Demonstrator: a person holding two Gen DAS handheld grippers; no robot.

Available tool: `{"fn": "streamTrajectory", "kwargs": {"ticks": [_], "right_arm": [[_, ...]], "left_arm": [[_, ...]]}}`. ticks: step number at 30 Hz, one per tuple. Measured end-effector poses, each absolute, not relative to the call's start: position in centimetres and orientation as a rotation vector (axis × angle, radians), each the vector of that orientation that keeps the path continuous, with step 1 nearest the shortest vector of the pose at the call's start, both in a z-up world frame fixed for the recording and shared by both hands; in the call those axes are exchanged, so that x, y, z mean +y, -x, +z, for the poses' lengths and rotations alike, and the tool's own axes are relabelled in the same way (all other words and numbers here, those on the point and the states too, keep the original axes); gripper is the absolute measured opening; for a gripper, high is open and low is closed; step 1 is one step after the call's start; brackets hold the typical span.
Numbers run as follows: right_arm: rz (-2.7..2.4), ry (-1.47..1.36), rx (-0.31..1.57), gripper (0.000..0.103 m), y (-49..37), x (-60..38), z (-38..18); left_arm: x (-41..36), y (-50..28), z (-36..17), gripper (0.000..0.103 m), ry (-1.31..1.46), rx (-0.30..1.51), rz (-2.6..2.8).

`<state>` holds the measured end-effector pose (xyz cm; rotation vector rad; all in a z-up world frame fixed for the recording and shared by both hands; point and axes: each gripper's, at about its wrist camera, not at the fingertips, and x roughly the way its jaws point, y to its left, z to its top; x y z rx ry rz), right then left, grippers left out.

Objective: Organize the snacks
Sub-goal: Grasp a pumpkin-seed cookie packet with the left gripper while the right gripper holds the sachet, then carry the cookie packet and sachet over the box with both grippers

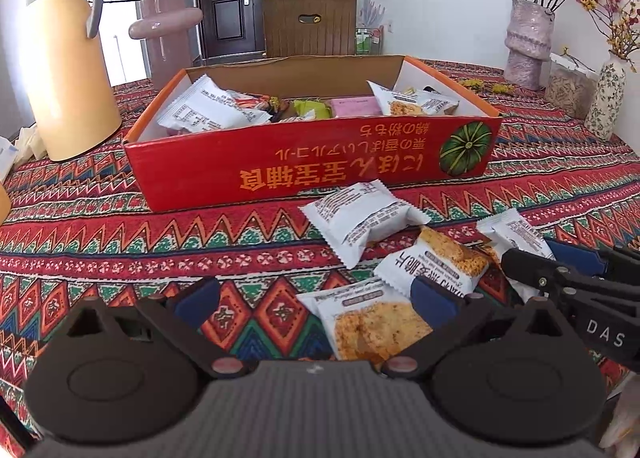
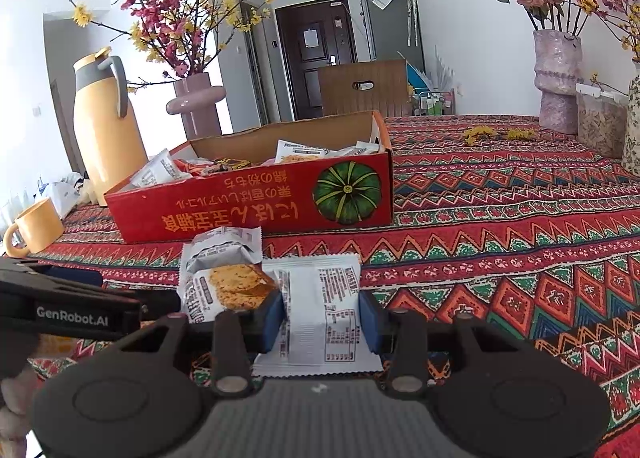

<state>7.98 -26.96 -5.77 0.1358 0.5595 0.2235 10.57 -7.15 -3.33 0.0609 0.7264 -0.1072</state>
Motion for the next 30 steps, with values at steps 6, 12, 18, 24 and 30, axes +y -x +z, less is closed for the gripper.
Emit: {"fn": "streamTrajectory", "kwargs": {"ticks": [6,12,18,24,30], "right_arm": [[0.22,-0.144,0.561,0.04,-7.9,-27.4,-6.0],[0.22,-0.151,0.564,0.04,-7.9,-27.7,-6.2],[0.227,-0.148,0.562,0.04,-7.8,-27.4,-6.1],[0.225,-0.143,0.554,0.04,-7.5,-27.1,-5.9],[0.226,-0.134,0.551,0.04,-7.2,-26.8,-5.7]], "left_arm": [[-8.2,-11.0,-3.8,0.103,-0.068,0.759,-0.109],[-7.8,-11.0,-4.4,0.102,-0.059,0.781,-0.087],[-7.3,-10.6,-4.2,0.072,-0.041,0.793,-0.1],[-6.9,-10.1,-3.7,0.047,-0.027,0.778,-0.119],[-6.8,-9.7,-3.4,0.047,-0.026,0.763,-0.12]]}}
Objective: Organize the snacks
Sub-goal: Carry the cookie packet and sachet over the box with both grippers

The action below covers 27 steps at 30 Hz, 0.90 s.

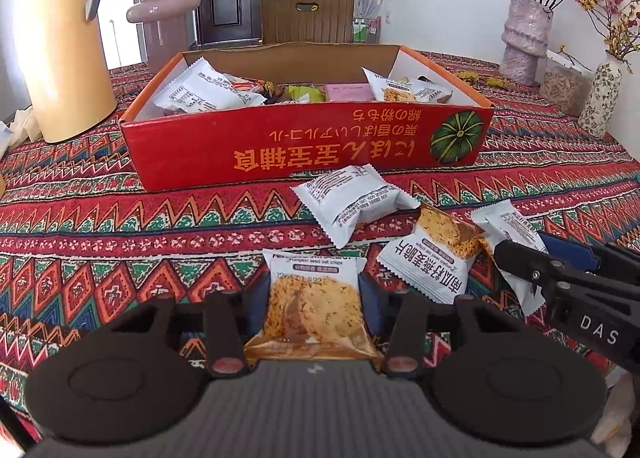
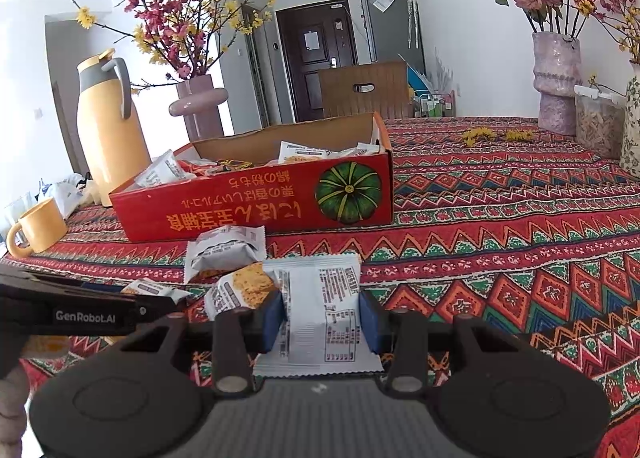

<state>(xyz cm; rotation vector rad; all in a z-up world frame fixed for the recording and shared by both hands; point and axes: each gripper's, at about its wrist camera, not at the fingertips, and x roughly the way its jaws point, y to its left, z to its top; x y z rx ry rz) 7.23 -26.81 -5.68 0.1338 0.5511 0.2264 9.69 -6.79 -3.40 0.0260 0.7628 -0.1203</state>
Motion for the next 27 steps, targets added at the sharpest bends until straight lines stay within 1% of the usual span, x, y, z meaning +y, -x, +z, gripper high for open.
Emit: {"fn": "streamTrajectory", "kwargs": {"ticks": [8,15,23,27], "right_arm": [[0.222,-0.125,0.534,0.04,-7.1,-26.6,-5.1],[0.216,-0.1,0.454,0.04,-8.5,-26.2,-2.5],[0.227,-0.044,0.357,0.04,-13.7,-24.3,1.5],[0.215,-0.018,0.368,0.04,-17.8,-23.2,2.0]], "left_arm": [[-6.2,-9.1,-2.4,0.047,-0.019,0.723,-0.124],[-5.3,-9.8,0.6,0.047,-0.005,0.619,-0.117],[-4.9,-13.9,4.8,0.047,-0.007,0.476,-0.089],[-4.9,-17.9,5.7,0.047,-0.007,0.471,-0.064]]}}
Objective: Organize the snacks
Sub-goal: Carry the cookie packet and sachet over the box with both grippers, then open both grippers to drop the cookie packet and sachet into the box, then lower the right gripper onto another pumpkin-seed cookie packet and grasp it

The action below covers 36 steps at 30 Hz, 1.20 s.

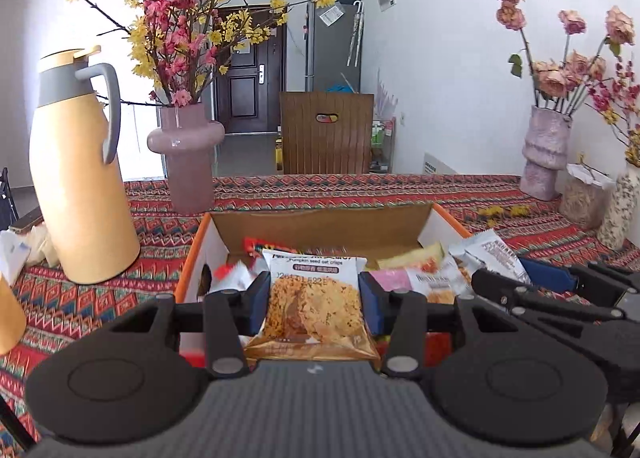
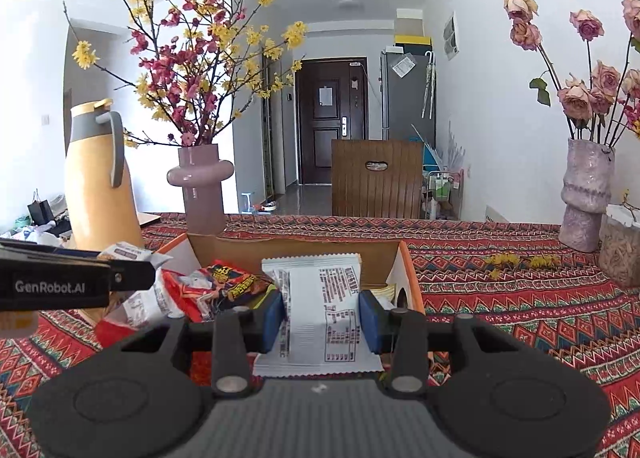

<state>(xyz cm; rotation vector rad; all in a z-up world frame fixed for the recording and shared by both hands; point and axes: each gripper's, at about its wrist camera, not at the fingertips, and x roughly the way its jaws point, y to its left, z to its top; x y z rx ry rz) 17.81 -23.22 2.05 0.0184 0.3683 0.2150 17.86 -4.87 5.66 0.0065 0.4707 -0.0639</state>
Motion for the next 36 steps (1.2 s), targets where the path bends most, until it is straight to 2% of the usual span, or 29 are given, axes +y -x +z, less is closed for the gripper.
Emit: {"fn": "streamTrajectory", "kwargs": {"ticks": [9,10,11,12,13,14,15,16,19,25,36], "right_arm": [[0.18,0.0,0.46,0.041,-24.7,-21.8,0.3],[0.179,-0.002,0.469,0.042,-25.0,-21.8,0.1],[0.177,-0.007,0.476,0.043,-25.1,-21.9,-0.1],[0.177,-0.017,0.48,0.051,-25.0,-22.0,-0.3],[0.177,-0.029,0.483,0.071,-24.9,-22.1,-0.4],[0.176,-0.043,0.48,0.084,-24.6,-22.3,-0.4],[0.171,-0.045,0.474,0.096,-24.2,-22.4,-0.5],[0.166,-0.044,0.465,0.099,-23.9,-22.4,-0.4],[0.168,-0.045,0.46,0.103,-22.7,-22.6,-0.1],[0.195,-0.02,0.452,0.103,-19.3,-22.6,0.4],[0.268,0.04,0.566,0.103,-12.9,-22.7,-2.8]], "left_arm": [[-3.6,-22.7,3.9,0.048,0.012,0.519,-0.005],[-3.5,-22.7,3.7,0.053,0.014,0.519,-0.008],[-3.3,-22.7,3.5,0.062,0.017,0.518,-0.009],[-3.2,-22.7,3.5,0.069,0.02,0.511,-0.004],[-3.1,-22.5,3.4,0.083,0.02,0.498,0.003],[-3.0,-22.3,3.5,0.092,0.019,0.485,0.009],[-2.9,-22.1,3.5,0.096,0.02,0.473,0.013],[-2.8,-21.9,3.7,0.103,0.024,0.464,0.016],[-2.3,-21.4,3.9,0.103,0.044,0.457,0.015],[-1.5,-19.6,3.7,0.103,0.064,0.461,0.011],[-0.7,-15.2,1.8,0.103,0.057,0.537,-0.044]]}}
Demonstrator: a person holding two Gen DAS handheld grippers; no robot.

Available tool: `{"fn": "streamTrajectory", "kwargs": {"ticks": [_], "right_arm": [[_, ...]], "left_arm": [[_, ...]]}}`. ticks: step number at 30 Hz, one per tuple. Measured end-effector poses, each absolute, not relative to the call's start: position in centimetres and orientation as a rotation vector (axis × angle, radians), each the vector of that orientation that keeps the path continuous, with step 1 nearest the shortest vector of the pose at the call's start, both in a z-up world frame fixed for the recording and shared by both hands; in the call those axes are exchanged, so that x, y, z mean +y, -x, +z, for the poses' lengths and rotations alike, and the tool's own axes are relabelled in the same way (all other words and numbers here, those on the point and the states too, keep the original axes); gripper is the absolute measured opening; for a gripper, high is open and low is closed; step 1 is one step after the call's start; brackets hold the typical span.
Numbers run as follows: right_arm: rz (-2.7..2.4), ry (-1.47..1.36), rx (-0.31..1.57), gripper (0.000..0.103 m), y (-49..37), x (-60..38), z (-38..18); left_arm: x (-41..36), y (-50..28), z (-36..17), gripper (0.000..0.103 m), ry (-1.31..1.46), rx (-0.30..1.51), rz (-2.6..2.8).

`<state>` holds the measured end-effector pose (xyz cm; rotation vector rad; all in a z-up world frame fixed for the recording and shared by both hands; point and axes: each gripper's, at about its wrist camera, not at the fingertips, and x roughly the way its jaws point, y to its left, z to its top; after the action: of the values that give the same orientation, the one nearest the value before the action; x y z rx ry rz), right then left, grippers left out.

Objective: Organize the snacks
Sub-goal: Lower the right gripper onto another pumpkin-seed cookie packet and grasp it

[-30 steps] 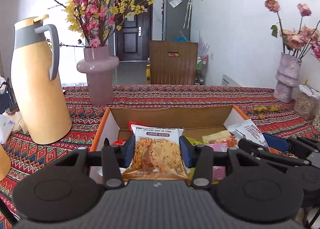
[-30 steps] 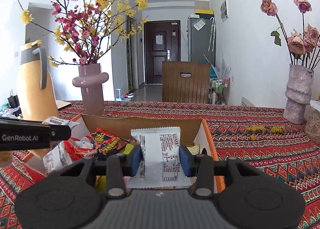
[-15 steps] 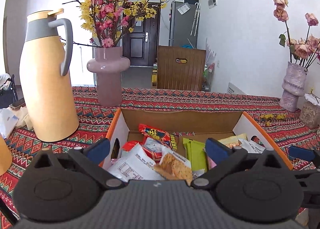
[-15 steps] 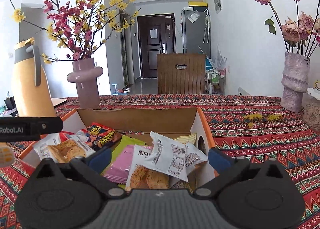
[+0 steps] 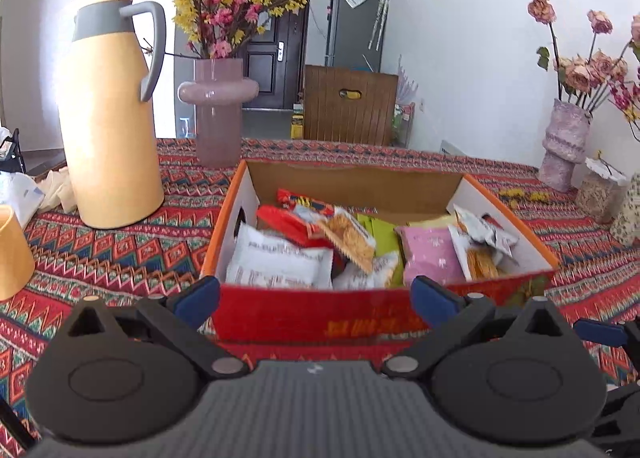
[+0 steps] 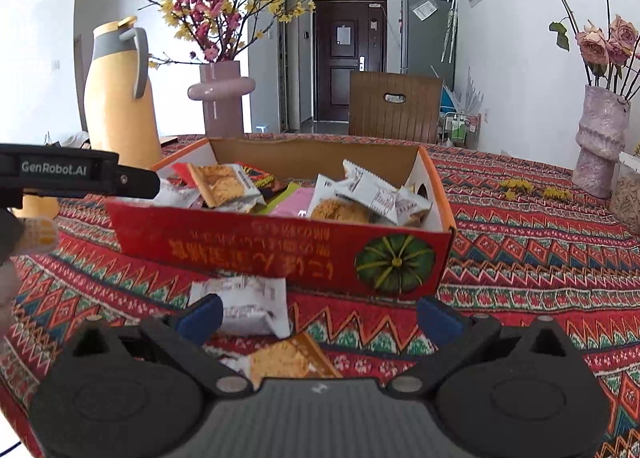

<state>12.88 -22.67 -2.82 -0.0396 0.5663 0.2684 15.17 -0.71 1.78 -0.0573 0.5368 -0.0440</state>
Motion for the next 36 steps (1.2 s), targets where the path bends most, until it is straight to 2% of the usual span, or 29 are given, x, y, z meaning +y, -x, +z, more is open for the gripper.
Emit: {"fn": "streamTrajectory", "kwargs": {"ticks": [14,20,25,31,36], "right_arm": [[0.352,0.145,0.702,0.101,-13.2,-21.1,-5.4],[0.413,0.117,0.726,0.087,-13.8,-21.4,-5.5],[0.455,0.133,0.717,0.069,-13.4,-21.2,-5.2],[0.473,0.138,0.704,0.056,-13.0,-21.2,-5.1],[0.45,0.096,0.681,0.053,-12.2,-22.1,-5.2]], "left_arm": [[-0.1,-11.6,-0.6,0.103,0.041,0.641,-0.066],[0.2,-11.4,-0.5,0.103,0.053,0.647,-0.066],[-0.3,-11.4,-0.6,0.103,0.052,0.653,-0.077],[-0.8,-11.6,-1.0,0.103,0.05,0.671,-0.083],[-1.7,-12.3,-1.3,0.103,0.058,0.697,-0.096]]}}
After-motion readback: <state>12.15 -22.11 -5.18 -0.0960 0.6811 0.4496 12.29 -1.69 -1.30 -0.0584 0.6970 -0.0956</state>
